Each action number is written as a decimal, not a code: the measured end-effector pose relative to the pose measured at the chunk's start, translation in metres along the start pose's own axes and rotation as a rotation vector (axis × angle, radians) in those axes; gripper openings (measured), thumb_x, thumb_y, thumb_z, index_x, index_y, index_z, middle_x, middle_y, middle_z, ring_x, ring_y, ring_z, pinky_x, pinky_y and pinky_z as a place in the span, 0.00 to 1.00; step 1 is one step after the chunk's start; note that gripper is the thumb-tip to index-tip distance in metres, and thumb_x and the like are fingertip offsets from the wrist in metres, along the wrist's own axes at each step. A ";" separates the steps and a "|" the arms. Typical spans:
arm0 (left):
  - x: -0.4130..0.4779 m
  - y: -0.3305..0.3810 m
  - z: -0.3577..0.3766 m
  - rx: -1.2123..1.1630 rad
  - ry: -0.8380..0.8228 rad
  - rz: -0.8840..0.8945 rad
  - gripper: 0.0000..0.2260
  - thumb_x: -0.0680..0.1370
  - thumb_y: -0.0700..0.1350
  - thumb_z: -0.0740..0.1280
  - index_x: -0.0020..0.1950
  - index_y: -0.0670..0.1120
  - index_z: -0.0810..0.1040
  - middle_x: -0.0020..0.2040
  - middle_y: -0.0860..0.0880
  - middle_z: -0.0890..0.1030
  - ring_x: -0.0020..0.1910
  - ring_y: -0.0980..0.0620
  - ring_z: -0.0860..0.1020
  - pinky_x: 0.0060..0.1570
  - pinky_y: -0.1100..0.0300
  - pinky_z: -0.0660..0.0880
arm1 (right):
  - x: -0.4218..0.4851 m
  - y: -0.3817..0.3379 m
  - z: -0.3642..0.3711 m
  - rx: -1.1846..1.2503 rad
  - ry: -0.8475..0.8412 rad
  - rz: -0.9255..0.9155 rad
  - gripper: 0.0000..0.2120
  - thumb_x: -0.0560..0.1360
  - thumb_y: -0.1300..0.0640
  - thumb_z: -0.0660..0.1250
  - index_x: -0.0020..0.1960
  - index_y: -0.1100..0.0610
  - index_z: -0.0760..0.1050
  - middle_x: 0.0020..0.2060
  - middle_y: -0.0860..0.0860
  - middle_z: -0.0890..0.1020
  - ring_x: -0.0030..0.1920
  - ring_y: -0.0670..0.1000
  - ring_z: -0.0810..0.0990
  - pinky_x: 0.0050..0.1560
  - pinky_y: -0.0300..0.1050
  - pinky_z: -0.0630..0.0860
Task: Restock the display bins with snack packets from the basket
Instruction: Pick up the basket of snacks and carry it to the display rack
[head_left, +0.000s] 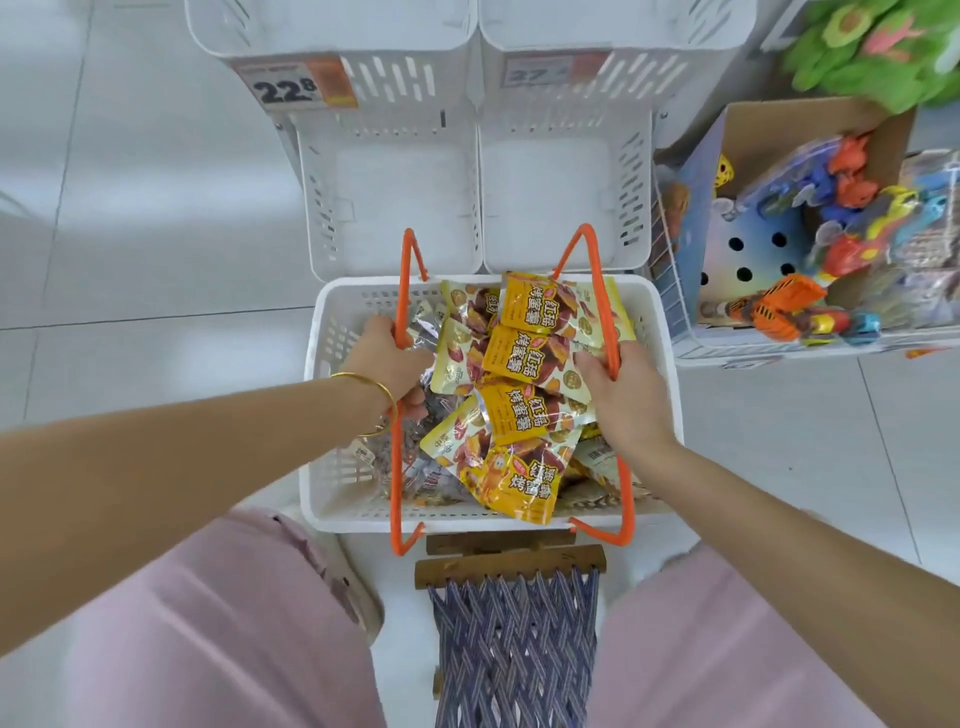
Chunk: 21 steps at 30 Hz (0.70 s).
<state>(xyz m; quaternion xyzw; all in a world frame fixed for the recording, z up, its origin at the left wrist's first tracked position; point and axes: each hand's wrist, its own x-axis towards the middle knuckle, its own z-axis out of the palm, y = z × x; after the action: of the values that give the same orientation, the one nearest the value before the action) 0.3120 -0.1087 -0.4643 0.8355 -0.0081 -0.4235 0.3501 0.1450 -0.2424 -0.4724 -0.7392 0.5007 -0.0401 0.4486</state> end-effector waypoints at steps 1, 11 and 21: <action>-0.002 -0.002 0.001 -0.013 -0.010 -0.009 0.08 0.77 0.38 0.63 0.50 0.45 0.64 0.35 0.44 0.71 0.24 0.49 0.72 0.26 0.53 0.79 | 0.000 0.002 -0.001 -0.042 -0.017 -0.022 0.12 0.79 0.49 0.61 0.47 0.58 0.68 0.34 0.46 0.71 0.34 0.45 0.71 0.31 0.37 0.63; -0.002 -0.023 0.032 0.077 -0.027 0.326 0.10 0.77 0.39 0.63 0.42 0.45 0.61 0.30 0.42 0.74 0.23 0.42 0.78 0.24 0.52 0.77 | -0.010 0.003 0.039 -0.463 0.085 -0.171 0.21 0.78 0.44 0.60 0.60 0.59 0.63 0.47 0.53 0.77 0.46 0.59 0.79 0.33 0.46 0.64; -0.004 -0.030 0.052 0.076 0.108 0.441 0.16 0.77 0.40 0.65 0.60 0.39 0.61 0.42 0.40 0.77 0.30 0.45 0.76 0.30 0.53 0.78 | -0.013 0.019 0.057 -0.870 0.316 -0.472 0.38 0.79 0.42 0.58 0.77 0.58 0.42 0.67 0.57 0.64 0.50 0.56 0.79 0.33 0.45 0.66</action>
<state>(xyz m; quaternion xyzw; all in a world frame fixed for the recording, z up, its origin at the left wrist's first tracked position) 0.2638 -0.1150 -0.5005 0.8476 -0.1876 -0.2906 0.4025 0.1541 -0.1987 -0.5147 -0.9351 0.3523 -0.0393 -0.0023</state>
